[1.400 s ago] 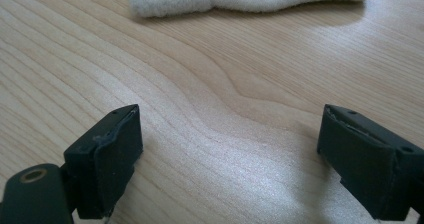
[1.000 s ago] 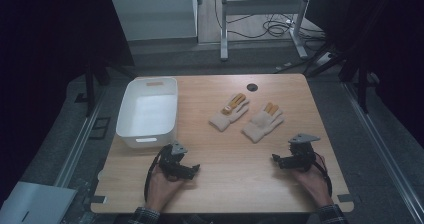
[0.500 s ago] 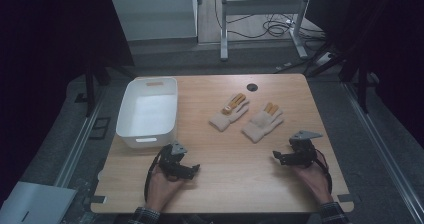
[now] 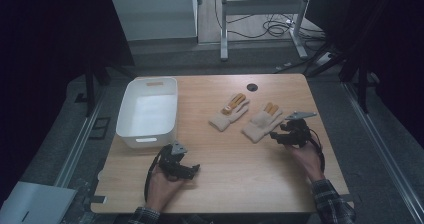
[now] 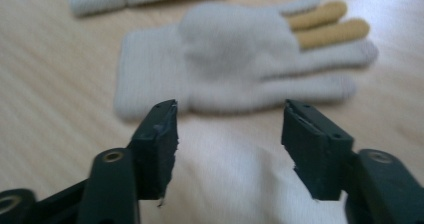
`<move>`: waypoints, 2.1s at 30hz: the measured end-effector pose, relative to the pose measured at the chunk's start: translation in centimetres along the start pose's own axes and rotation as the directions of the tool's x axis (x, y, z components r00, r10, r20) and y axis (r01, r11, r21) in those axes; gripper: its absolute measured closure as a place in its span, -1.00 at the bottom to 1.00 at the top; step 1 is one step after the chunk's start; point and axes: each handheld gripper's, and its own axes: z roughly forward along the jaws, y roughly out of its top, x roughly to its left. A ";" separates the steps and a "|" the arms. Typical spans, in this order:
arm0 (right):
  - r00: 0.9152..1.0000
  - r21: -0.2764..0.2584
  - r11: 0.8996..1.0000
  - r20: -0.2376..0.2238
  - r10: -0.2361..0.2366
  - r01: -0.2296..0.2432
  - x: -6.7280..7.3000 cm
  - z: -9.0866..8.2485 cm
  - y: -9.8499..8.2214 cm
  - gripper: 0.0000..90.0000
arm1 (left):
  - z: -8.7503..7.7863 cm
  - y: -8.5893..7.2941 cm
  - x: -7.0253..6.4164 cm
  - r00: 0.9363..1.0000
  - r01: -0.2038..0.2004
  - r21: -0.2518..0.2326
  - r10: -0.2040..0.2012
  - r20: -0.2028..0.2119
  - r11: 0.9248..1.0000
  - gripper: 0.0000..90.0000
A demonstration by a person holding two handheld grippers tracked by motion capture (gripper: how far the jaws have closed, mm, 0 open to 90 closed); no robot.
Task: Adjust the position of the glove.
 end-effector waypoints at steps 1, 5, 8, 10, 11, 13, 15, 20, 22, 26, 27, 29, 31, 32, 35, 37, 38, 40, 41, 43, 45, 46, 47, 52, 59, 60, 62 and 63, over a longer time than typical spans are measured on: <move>1.000 -0.003 1.000 -0.003 0.003 -0.003 -0.1 0.3 0.4 -0.03 | 0.0 0.0 0.0 1.000 0.000 0.000 0.000 0.000 1.000 -0.95; 1.000 -0.007 1.000 -0.003 0.016 -0.016 -0.4 1.7 2.1 -0.04 | 0.0 0.0 0.0 1.000 0.000 0.000 0.000 0.000 1.000 -0.95; 1.000 -0.006 1.000 0.001 0.023 -0.023 -0.5 3.3 3.4 -0.17 | 0.0 0.0 0.0 1.000 -0.003 0.004 0.003 0.000 1.000 -0.95; 1.000 0.000 1.000 0.005 0.022 -0.022 -0.4 4.2 3.9 -0.26 | 0.0 0.0 0.0 1.000 -0.004 0.004 0.004 0.000 1.000 -0.95; 1.000 0.000 1.000 0.011 0.019 -0.019 -0.4 4.7 4.1 -0.30 | 0.0 0.0 0.0 1.000 -0.004 0.004 0.004 0.000 1.000 -0.95; 1.000 0.001 1.000 0.012 0.018 -0.018 -0.3 5.0 4.3 -0.34 | 0.0 0.0 0.0 1.000 -0.004 0.004 0.004 0.000 1.000 -0.95; 1.000 0.007 1.000 0.015 0.010 -0.010 -0.2 5.9 4.6 -0.42 | 0.0 0.0 0.0 1.000 -0.004 0.004 0.004 0.000 1.000 -0.95; 0.999 0.037 0.999 0.026 -0.020 0.019 0.0 7.9 4.7 -0.45 | 0.0 0.0 0.0 1.000 -0.003 0.005 0.003 0.000 1.000 -0.95; 0.998 0.041 0.998 0.038 -0.052 0.050 0.0 8.3 4.5 -0.28 | 0.0 0.0 0.0 1.000 -0.003 0.005 0.003 0.000 1.000 -0.95; 0.995 0.032 0.996 0.062 -0.084 0.082 0.5 8.2 4.1 0.14 | 0.0 0.0 0.0 1.000 -0.002 0.003 0.002 0.000 1.000 -0.95; 0.995 0.032 0.996 0.062 -0.084 0.082 0.5 8.2 4.1 0.14 | 0.0 0.0 0.0 1.000 -0.002 0.003 0.002 0.000 1.000 -0.95; 0.992 0.041 0.994 0.069 -0.107 0.105 0.8 7.8 4.1 0.19 | 0.0 0.0 0.0 1.000 0.001 0.001 -0.001 0.000 1.000 -0.95; 0.992 0.039 0.993 0.061 -0.110 0.108 0.9 7.3 4.2 0.20 | 0.0 0.0 0.0 1.000 0.001 -0.001 -0.001 0.000 1.000 -0.95; 0.993 0.032 0.994 0.047 -0.108 0.106 1.0 6.9 4.2 0.20 | 0.0 0.0 0.0 1.000 0.000 0.001 0.000 0.000 1.000 -0.95; 0.993 0.006 0.992 -0.002 -0.122 0.122 1.8 5.4 4.3 0.20 | 0.0 0.0 0.0 1.000 -0.003 0.004 0.003 0.000 1.000 -0.95; 0.988 -0.006 0.989 -0.035 -0.150 0.150 2.8 4.4 4.2 0.19 | 0.0 0.0 0.0 1.000 -0.004 0.004 0.004 0.000 1.000 -0.95; 0.988 -0.006 0.989 -0.035 -0.150 0.150 2.8 4.4 4.2 0.19 | 0.0 0.0 0.0 1.000 -0.004 0.004 0.004 0.000 1.000 -0.95; 0.975 -0.024 0.978 -0.083 -0.208 0.206 4.7 2.8 4.0 0.19 | 0.0 0.0 0.0 1.000 -0.004 0.004 0.004 0.000 1.000 -0.95; 0.971 -0.028 0.975 -0.097 -0.221 0.219 5.3 2.5 3.9 0.18 | 0.0 0.0 0.0 1.000 -0.004 0.004 0.004 0.000 1.000 -0.95; 0.964 -0.035 0.972 -0.120 -0.235 0.233 6.0 2.0 3.7 0.17 | 0.0 0.0 0.0 1.000 -0.004 0.004 0.004 0.000 1.000 -0.95; 0.949 -0.048 0.965 -0.173 -0.262 0.258 7.7 1.3 3.1 0.16 | 0.0 0.0 0.0 1.000 -0.005 0.004 0.005 0.000 1.000 -0.95; 0.942 -0.051 0.960 -0.189 -0.279 0.274 8.5 1.1 2.7 0.16 | 0.0 0.0 0.1 1.000 -0.008 0.004 0.008 0.000 1.000 -0.95; 0.927 -0.047 0.952 -0.217 -0.305 0.302 9.9 1.1 1.9 0.16 | 0.0 0.0 0.0 1.000 -0.007 0.004 0.007 0.000 1.000 -0.95; 0.907 -0.004 0.947 -0.285 -0.309 0.321 12.1 2.4 -0.2 0.04 | 0.0 0.0 0.0 1.000 -0.005 0.006 0.005 0.000 1.000 -0.95; 0.918 -0.023 0.958 -0.278 -0.281 0.287 12.1 2.2 0.5 -0.35 | 0.0 0.0 0.0 1.000 -0.005 0.005 0.005 0.000 1.000 -0.95; 0.929 -0.027 0.963 -0.257 -0.265 0.268 11.5 2.1 1.6 -0.35 | 0.0 0.0 0.0 1.000 -0.007 0.005 0.007 -0.001 1.000 -0.95; 0.932 -0.030 0.964 -0.250 -0.262 0.263 11.2 2.2 2.0 -0.34 | 0.0 0.0 0.0 1.000 -0.004 0.006 0.004 0.000 1.000 -0.95; 0.941 -0.032 0.969 -0.232 -0.246 0.245 10.5 2.8 2.9 -0.32 | 0.0 0.0 0.0 1.000 -0.004 0.004 0.004 0.000 1.000 -0.95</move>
